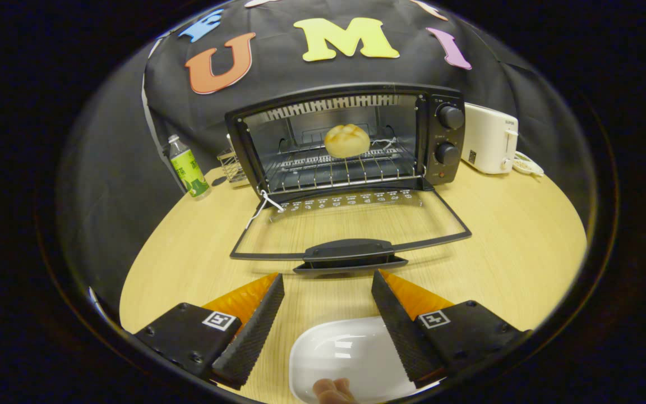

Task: Open the toaster oven, put the food inside, and close the toaster oven door.

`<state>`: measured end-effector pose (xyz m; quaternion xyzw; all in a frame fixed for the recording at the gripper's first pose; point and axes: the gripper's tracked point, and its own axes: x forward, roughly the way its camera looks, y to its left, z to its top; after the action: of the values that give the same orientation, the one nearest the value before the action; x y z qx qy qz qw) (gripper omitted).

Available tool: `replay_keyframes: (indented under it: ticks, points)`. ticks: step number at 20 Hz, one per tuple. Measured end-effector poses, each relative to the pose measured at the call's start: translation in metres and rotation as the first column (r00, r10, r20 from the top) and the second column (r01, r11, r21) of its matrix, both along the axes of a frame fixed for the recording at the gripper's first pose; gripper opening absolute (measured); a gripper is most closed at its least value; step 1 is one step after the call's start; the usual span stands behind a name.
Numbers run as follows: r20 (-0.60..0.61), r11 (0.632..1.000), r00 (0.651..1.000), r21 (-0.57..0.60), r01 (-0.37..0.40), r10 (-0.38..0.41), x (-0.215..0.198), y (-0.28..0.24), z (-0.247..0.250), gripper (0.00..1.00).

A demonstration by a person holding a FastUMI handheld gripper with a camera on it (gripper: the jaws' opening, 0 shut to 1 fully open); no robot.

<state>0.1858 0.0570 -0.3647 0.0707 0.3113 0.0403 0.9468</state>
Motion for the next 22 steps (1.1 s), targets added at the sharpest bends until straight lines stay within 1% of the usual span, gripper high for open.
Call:
replay_keyframes:
  ticks: [2,3,4,7,13,20,22]
  points:
    - [0.039,0.998,0.999,-0.049,0.034,-0.033,0.008,-0.012,0.005,1.00]
    - [0.065,0.997,0.997,-0.068,0.042,-0.037,0.012,-0.015,0.010,1.00]
    - [0.090,0.997,0.996,-0.073,0.032,-0.025,0.016,-0.015,0.014,1.00]
    - [0.074,0.997,0.997,-0.077,0.028,-0.022,0.014,-0.013,0.012,1.00]
    - [0.052,0.990,0.997,-0.131,0.054,-0.048,0.012,-0.013,0.006,1.00]
    - [0.015,0.992,0.995,-0.080,0.097,-0.096,0.012,-0.012,0.003,1.00]
    - [0.013,0.992,0.996,-0.087,0.094,-0.093,0.014,-0.011,0.005,1.00]
